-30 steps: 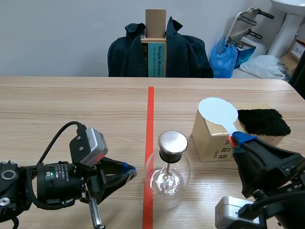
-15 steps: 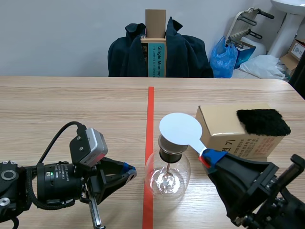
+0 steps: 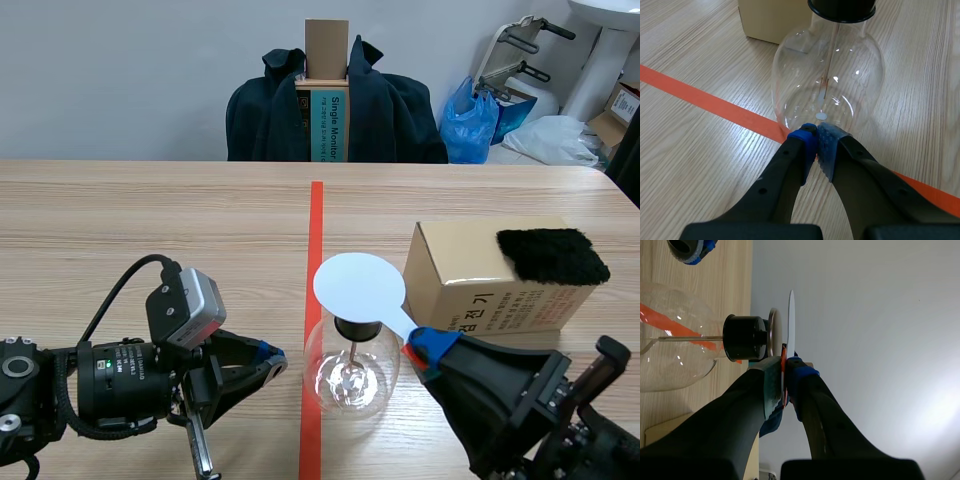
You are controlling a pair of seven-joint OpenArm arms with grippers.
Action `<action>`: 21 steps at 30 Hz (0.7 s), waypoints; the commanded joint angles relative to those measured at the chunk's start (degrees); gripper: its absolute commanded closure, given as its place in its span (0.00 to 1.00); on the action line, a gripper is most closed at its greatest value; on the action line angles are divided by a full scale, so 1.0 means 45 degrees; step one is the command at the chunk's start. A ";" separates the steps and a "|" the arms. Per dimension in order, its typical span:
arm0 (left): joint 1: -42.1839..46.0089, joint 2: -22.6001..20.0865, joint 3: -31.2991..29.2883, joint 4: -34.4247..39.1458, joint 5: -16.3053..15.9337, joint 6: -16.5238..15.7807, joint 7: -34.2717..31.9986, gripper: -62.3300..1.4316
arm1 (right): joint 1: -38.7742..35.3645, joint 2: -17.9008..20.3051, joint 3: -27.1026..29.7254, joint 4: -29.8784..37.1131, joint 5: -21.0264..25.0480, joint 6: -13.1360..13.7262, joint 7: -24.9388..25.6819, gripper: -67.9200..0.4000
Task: Do the electroscope experiment.
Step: 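Move the plate toward and away from the electroscope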
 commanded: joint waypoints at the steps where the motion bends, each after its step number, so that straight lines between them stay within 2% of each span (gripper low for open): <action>1: -0.0044 0.0034 -0.0024 0.0267 -0.0107 -0.0010 -0.0165 0.93 | 0.0087 0.0199 0.0063 0.0316 0.0136 -0.0131 -0.0039 0.98; 5: -0.0044 0.0034 -0.0024 0.0267 -0.0107 -0.0010 -0.0165 0.93 | 0.0087 0.0199 0.0063 0.0316 0.0146 -0.0131 -0.0112 0.98; 9: -0.0044 0.0034 -0.0024 0.0267 -0.0107 -0.0010 -0.0165 0.93 | 0.0087 0.0199 0.0063 0.0316 0.0204 -0.0131 -0.0651 0.98; 21: -0.0039 0.0034 -0.0024 0.0267 -0.0063 -0.0010 -0.0165 0.93 | 0.0117 0.0199 0.0121 0.0316 0.0568 -0.0136 -0.4153 0.98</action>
